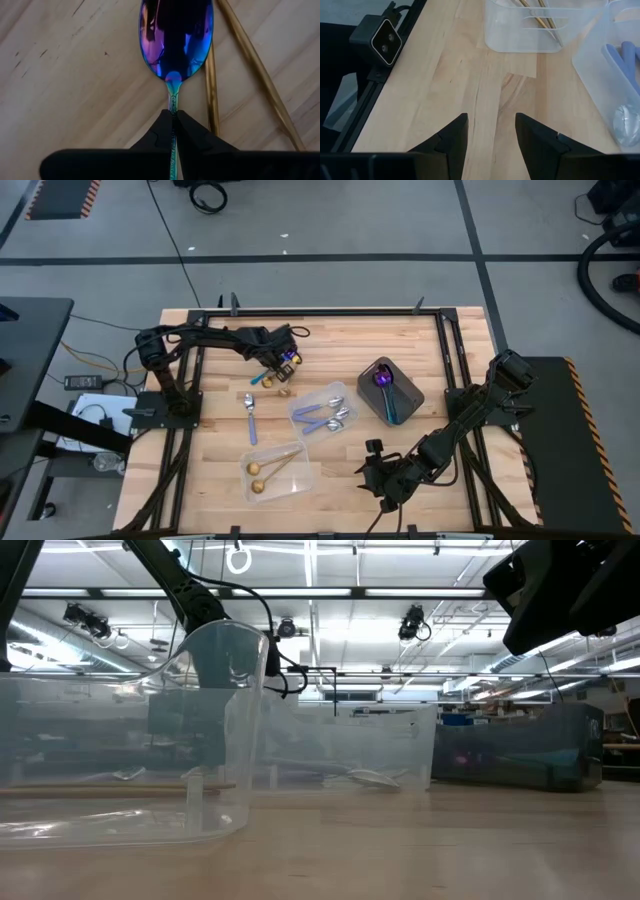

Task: Sort silverware by color (type)
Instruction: Put the blue spoon into the black transparent bin

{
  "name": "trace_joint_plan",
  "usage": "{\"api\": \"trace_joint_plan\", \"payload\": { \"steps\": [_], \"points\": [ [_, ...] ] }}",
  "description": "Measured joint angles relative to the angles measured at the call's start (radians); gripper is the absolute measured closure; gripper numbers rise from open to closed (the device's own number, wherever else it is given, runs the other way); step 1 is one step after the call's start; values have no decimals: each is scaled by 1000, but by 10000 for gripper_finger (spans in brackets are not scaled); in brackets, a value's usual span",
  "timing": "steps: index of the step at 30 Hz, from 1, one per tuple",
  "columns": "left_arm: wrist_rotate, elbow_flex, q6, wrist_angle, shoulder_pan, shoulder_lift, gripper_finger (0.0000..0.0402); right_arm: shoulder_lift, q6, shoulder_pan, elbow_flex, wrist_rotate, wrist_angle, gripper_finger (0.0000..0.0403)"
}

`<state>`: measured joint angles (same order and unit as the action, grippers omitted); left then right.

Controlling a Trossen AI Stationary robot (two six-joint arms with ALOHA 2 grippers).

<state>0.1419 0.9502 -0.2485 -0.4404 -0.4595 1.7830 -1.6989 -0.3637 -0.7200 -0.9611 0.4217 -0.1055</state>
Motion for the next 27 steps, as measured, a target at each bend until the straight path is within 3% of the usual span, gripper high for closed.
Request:
{"api": "trace_joint_plan", "payload": {
  "steps": [16,24,27],
  "points": [
    [-10,171,123,-26,60,7,387,0,-29,0,0,3,-36,229],
    [-27,289,157,28,138,4,387,49,-185,0,0,6,-291,229],
    [-33,321,166,92,177,4,387,92,-276,-11,0,66,-408,229]
  ]
}}
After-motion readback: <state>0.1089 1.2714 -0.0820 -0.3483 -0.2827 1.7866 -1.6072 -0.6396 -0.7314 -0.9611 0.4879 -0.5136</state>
